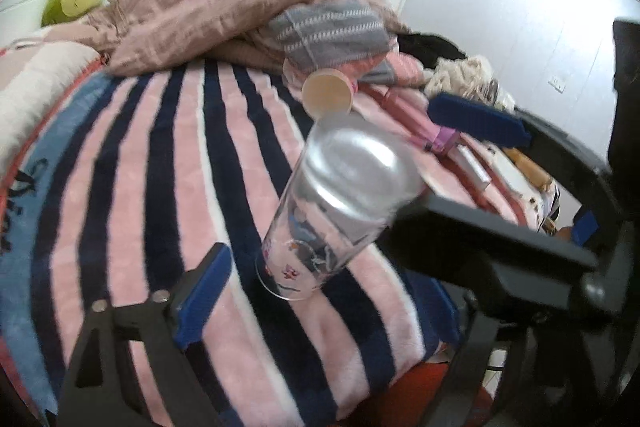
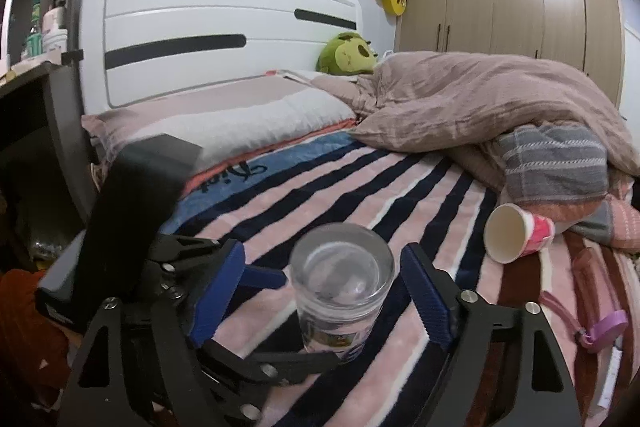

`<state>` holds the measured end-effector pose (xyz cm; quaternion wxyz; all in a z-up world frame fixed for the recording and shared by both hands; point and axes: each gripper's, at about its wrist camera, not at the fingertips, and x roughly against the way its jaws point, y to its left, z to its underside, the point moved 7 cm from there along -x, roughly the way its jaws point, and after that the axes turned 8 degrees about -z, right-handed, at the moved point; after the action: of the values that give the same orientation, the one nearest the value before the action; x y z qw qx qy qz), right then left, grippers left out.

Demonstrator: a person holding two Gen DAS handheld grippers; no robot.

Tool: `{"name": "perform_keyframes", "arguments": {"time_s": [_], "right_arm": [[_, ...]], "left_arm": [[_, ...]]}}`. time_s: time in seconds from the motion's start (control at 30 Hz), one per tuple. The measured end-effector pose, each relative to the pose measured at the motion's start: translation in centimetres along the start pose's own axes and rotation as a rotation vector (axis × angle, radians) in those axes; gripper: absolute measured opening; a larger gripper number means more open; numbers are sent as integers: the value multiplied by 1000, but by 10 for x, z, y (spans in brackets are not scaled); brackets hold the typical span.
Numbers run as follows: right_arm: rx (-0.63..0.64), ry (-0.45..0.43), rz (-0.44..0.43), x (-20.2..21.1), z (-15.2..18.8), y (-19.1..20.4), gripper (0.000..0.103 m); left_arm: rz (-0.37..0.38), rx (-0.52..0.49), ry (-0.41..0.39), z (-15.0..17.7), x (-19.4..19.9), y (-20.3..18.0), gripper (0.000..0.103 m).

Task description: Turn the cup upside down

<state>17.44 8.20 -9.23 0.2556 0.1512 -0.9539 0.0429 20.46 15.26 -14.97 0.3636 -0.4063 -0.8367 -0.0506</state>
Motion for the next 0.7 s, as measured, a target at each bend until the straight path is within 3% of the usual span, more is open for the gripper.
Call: {"name": "perform_keyframes", "arguments": {"time_s": [0.37, 0.57, 0.7], "right_arm": [[-130, -114, 28, 90, -31, 7, 92], [-208, -123, 78, 130, -27, 8, 101], [-231, -97, 112, 145, -18, 9, 103]], "left_arm": [[-101, 12, -117, -13, 101, -13, 102], [-220, 55, -117, -18, 138, -15, 102], [-253, 78, -111, -17, 151, -18, 102]]}}
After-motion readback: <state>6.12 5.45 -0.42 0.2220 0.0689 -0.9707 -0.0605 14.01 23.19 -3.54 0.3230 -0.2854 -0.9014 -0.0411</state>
